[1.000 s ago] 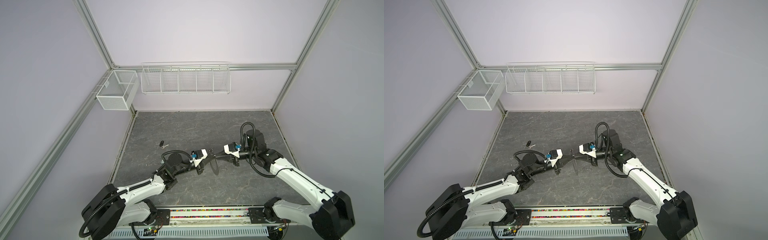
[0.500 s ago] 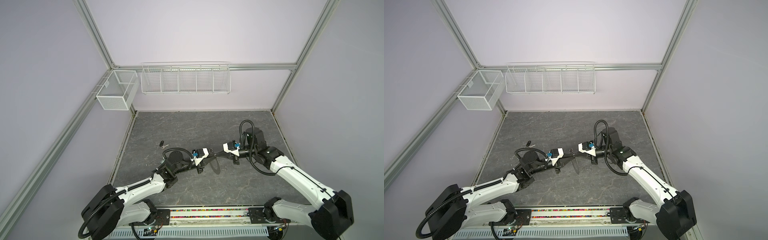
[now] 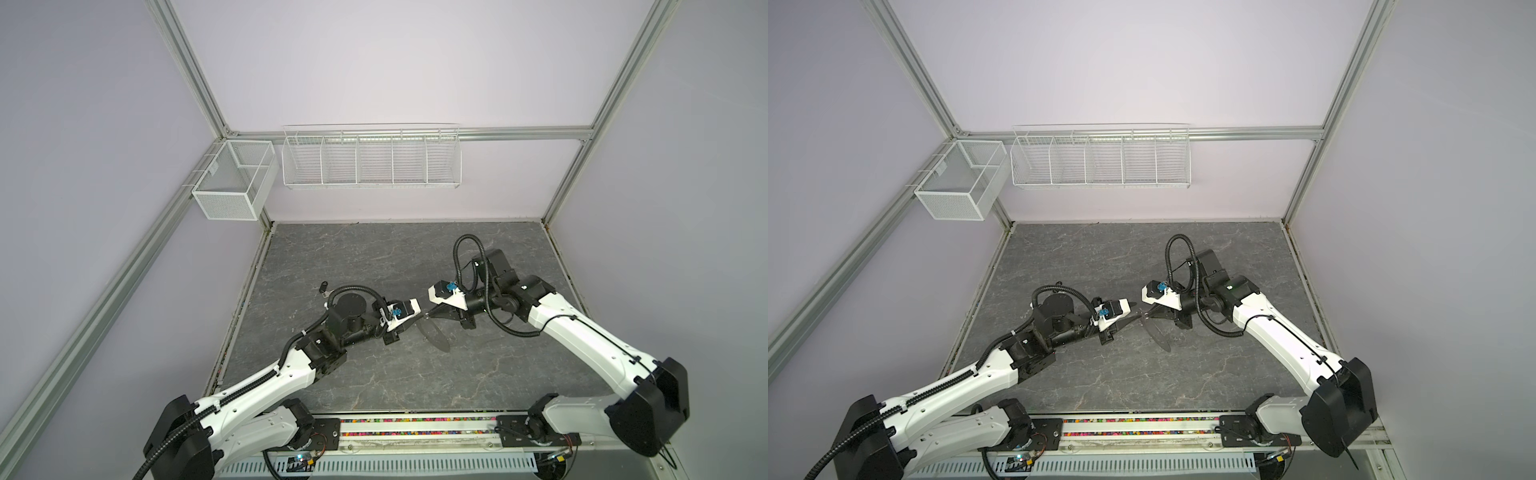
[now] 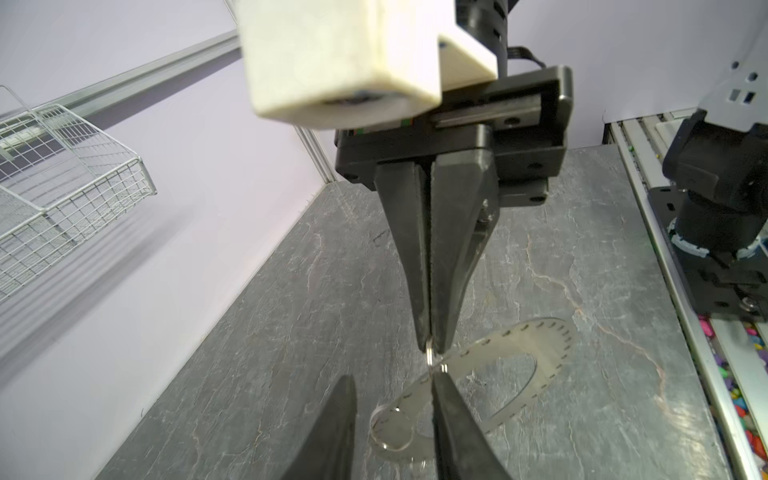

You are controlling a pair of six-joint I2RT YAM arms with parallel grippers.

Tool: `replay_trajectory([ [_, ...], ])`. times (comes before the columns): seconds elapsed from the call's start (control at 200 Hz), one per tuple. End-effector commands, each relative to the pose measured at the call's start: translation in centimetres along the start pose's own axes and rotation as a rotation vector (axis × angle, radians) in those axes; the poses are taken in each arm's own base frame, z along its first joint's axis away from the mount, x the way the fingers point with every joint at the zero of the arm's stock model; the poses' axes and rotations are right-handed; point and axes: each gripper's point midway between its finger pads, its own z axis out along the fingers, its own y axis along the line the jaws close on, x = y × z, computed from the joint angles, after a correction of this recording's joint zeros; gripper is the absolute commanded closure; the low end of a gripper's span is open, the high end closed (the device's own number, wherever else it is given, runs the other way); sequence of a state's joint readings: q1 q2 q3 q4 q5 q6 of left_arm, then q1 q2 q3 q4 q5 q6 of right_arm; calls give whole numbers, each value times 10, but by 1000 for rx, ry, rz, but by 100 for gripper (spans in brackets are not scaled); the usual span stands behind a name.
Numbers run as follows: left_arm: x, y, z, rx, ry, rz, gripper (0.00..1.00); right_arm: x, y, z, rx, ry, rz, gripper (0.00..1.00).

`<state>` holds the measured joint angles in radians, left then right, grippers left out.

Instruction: Put the keys on the keyring

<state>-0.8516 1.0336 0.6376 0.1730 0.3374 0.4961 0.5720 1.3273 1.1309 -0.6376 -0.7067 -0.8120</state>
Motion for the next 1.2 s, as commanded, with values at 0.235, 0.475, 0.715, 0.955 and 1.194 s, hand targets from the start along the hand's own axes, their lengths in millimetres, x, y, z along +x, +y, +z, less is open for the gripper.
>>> replay_trajectory([
  [0.235, 3, -13, 6, 76, 10, 34, 70, -1, 4, 5, -28, 47, -8, 93],
  [0.475, 3, -13, 11, 87, 8, 37, 76, -3, 5, 8, -35, 50, -16, 93],
  [0.715, 4, -17, 14, 100, 9, 37, 84, -4, 8, 11, -41, 43, -24, 93],
  [0.955, 2, -20, 17, 117, -15, 27, 98, -4, 10, 14, -47, 47, -40, 93],
  [1.194, -1, -18, 15, 94, -37, 6, 100, -2, 10, 8, -8, 41, -108, 75],
])
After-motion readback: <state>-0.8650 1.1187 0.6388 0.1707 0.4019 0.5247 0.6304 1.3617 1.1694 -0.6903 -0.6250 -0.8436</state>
